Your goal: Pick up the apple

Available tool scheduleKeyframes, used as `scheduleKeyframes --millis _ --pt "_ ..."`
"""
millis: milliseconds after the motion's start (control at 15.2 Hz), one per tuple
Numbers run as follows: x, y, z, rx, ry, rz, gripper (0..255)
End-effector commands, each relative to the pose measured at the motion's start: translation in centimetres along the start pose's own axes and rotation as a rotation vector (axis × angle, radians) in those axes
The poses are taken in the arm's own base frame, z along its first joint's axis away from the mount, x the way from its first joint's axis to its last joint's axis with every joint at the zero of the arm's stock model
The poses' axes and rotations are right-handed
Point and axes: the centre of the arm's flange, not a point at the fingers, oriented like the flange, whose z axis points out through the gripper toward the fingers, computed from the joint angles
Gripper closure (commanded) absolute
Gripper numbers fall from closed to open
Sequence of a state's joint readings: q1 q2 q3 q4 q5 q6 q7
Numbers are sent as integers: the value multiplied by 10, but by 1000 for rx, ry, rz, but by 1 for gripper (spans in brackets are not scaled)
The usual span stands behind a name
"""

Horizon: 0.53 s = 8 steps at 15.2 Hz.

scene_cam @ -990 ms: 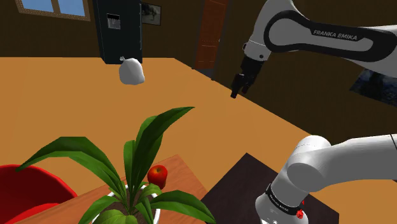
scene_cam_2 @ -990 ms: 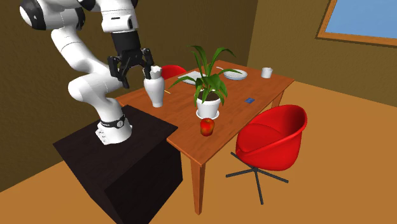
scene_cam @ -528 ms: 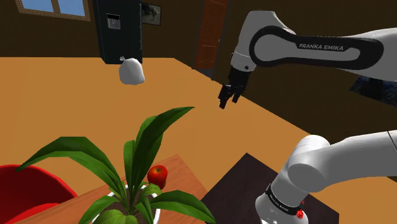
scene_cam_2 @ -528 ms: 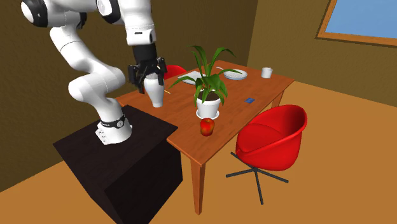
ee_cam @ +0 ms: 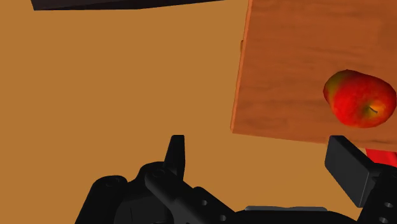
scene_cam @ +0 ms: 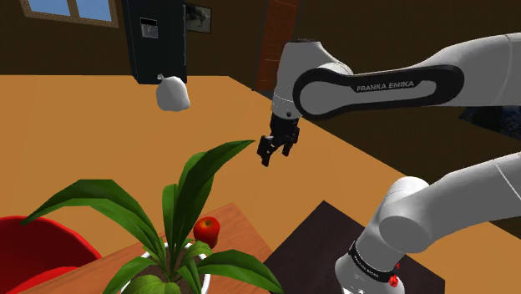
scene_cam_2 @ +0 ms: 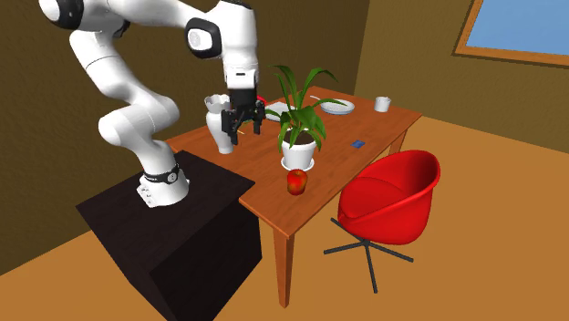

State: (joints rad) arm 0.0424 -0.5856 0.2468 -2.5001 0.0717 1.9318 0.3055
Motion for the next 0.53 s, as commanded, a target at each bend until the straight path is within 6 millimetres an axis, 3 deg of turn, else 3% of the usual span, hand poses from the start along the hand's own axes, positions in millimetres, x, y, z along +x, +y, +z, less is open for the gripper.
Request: scheduleKeyframes --millis 0,462 --pt "2 -22 19 -8 -10 12 0" --pt "16 -97 78 -38 -46 48 0"
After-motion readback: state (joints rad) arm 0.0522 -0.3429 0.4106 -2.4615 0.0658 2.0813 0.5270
